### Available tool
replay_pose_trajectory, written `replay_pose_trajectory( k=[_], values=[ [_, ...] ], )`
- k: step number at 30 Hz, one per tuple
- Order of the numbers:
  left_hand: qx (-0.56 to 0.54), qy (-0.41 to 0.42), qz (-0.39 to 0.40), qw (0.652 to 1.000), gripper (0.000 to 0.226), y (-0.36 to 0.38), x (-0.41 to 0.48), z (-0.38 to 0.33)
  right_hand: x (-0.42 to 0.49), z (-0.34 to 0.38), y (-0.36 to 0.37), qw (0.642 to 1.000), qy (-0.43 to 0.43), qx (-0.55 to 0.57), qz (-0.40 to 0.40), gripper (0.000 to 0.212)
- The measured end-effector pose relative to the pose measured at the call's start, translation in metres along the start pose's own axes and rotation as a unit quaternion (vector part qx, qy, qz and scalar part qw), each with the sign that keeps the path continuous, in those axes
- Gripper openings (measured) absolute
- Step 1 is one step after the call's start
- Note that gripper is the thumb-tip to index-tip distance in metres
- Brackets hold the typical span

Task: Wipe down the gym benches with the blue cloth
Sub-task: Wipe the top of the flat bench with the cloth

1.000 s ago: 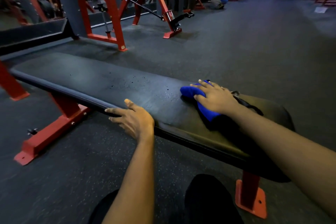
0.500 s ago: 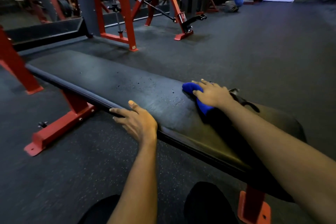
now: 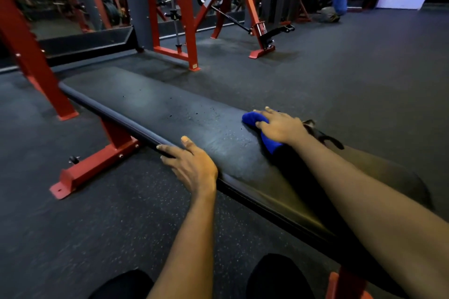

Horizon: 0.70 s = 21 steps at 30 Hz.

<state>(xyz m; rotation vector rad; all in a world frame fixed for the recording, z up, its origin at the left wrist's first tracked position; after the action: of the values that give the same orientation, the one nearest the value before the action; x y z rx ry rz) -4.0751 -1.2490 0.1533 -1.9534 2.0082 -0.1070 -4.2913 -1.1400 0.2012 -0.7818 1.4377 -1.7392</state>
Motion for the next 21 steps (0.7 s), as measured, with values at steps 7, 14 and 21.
replay_pose_trajectory(
  k=[7,14,21],
  values=[
    [-0.011,0.000,0.000,1.000,0.072,-0.001,0.000,0.000,-0.051,0.023,0.012,0.977,-0.213,0.005,-0.015,0.053],
    [-0.010,-0.011,0.012,1.000,0.073,-0.002,0.000,0.001,0.006,0.017,0.006,0.999,-0.051,-0.009,0.002,0.052],
    [0.037,-0.012,0.048,0.998,0.075,-0.010,0.001,-0.002,-0.080,0.055,0.013,0.970,-0.240,0.004,-0.034,0.052]
  ],
)
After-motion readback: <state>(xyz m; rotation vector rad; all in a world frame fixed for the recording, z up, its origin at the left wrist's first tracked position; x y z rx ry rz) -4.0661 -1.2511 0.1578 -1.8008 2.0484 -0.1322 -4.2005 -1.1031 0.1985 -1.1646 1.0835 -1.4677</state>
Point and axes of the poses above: each hand's wrist, its own x-axis towards the middle knuckle, its own y-axis out of the palm, z = x × y, the point moved 4 cm from there along x, towards the middle knuckle, and after that the axes turned 12 degrees about -y, right-handed, at the moved point
